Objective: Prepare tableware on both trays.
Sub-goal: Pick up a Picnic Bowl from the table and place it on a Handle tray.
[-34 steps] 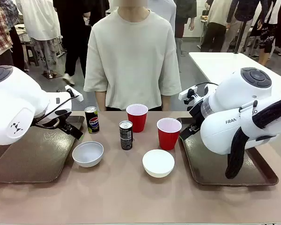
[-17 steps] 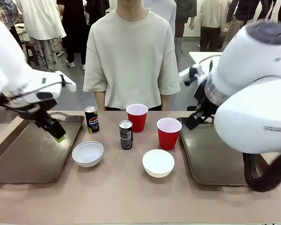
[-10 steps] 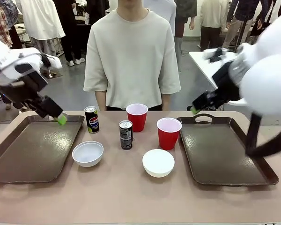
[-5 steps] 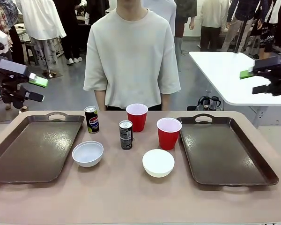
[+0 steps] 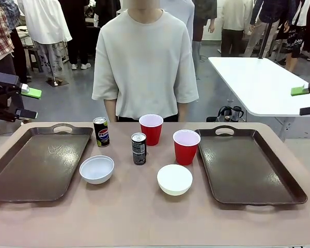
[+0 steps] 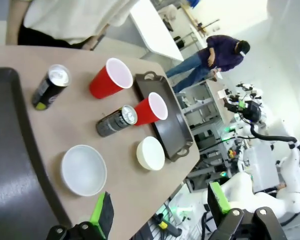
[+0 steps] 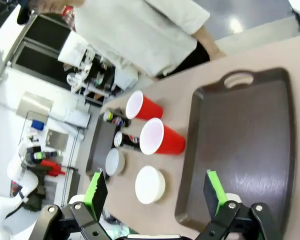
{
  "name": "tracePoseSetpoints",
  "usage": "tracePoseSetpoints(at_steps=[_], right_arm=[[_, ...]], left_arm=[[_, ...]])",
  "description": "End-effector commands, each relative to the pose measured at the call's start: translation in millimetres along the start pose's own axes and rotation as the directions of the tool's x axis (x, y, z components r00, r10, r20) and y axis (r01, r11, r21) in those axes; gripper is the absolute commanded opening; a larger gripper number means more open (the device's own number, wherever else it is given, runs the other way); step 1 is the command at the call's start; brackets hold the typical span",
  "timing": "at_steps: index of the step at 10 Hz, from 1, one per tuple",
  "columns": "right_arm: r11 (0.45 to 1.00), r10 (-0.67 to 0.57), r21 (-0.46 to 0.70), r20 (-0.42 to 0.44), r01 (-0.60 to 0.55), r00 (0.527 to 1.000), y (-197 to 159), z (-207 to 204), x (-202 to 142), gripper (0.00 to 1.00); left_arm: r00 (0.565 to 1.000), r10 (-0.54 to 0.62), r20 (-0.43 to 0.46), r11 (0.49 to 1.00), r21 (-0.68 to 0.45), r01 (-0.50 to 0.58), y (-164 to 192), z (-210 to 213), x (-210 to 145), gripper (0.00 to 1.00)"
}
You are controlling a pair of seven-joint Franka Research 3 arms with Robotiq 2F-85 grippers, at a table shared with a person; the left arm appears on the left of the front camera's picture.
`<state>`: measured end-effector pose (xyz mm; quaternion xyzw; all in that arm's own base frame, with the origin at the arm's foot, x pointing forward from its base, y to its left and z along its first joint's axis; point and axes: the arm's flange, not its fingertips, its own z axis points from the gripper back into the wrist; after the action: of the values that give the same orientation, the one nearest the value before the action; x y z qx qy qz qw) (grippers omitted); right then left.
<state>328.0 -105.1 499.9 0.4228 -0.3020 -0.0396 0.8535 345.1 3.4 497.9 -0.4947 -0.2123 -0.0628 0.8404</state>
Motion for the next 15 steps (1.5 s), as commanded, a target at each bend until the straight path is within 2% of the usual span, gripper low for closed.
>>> tracePoseSetpoints(at_steps=[1, 5, 6, 7, 15], right_arm=[[0.999, 0.030, -0.019, -0.093, -0.032, 0.995, -10.7, -18.9, -102.7, 1.00], [1.000, 0.001, -0.019, -0.134, -0.003, 0.991, -16.3, -22.5, -122.2, 1.00], [0.998, 0.056, 0.006, -0.127, -0.056, 0.990, -10.2, -24.6, -120.9, 1.00], [0.999, -0.022, -0.029, -0.158, 0.017, 0.987, -20.4, -5.7, -21.8, 1.00], [0.999, -0.022, -0.029, -0.158, 0.017, 0.987, -20.4, -5.7, -21.8, 1.00]], left_arm=[[0.999, 0.040, 0.018, 0.999, 0.014, -0.040, 3.1, -5.7, -21.7, 1.00], [0.997, 0.080, 0.002, 0.992, 0.093, -0.080, 3.7, 14.2, -25.4, 1.00], [0.999, 0.050, 0.005, 0.997, 0.054, -0.050, 5.2, 4.4, -1.0, 1.00], [0.999, 0.050, 0.005, 0.997, 0.054, -0.050, 5.2, 4.4, -1.0, 1.00], [0.999, 0.050, 0.005, 0.997, 0.054, -0.050, 5.2, 4.4, -1.0, 1.00]])
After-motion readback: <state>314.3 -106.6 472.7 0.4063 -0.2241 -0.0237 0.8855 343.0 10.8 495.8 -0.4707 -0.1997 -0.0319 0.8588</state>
